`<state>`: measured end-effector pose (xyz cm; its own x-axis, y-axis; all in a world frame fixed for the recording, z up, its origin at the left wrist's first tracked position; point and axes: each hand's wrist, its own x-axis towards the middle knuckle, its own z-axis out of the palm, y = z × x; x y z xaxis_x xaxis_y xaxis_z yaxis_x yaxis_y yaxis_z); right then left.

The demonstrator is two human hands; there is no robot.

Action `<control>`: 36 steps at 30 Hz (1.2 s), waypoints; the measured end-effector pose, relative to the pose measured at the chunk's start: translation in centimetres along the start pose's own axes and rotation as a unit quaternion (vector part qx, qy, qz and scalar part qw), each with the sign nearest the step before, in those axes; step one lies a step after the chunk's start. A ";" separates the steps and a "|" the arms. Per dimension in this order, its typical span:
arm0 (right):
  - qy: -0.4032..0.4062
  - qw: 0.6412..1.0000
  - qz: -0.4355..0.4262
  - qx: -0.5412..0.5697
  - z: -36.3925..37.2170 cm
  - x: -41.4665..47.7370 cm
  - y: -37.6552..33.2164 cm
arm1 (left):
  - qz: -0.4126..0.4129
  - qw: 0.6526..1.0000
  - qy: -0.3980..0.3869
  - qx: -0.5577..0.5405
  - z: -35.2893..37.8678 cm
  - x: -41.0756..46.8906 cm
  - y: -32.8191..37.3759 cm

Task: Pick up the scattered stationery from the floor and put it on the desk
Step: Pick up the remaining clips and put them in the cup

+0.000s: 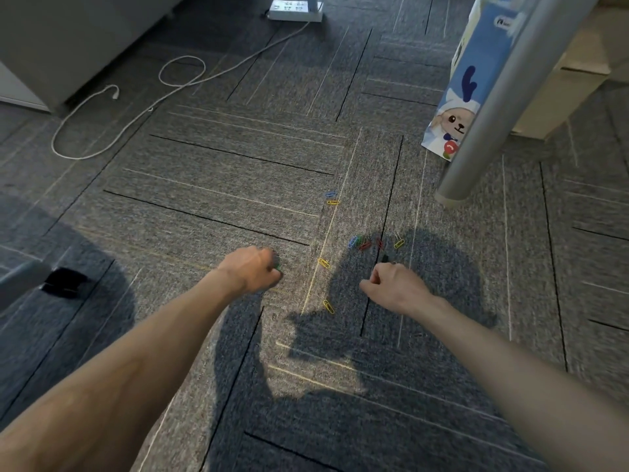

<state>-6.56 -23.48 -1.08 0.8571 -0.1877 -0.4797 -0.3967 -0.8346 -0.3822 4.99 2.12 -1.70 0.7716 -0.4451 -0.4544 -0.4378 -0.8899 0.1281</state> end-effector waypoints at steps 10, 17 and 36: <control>-0.115 0.646 -0.053 0.753 -0.8 -1.9 -1.4 | 0.026 0.631 -0.024 -0.775 -1.6 -2.9 5.0; -0.104 0.591 -0.025 0.799 -1.4 -2.6 -1.5 | 0.035 0.549 -0.018 -0.835 -1.9 -3.1 7.4; -0.032 0.884 0.088 0.458 -1.7 -3.1 2.3 | 0.010 0.883 -0.041 -0.468 0.3 -3.6 9.2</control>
<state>-9.58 -25.73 0.91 0.7466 -0.2189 -0.6282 -0.6471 -0.0199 -0.7621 -1.97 -4.43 0.91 0.7153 -0.4865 -0.5017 0.1516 -0.5927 0.7910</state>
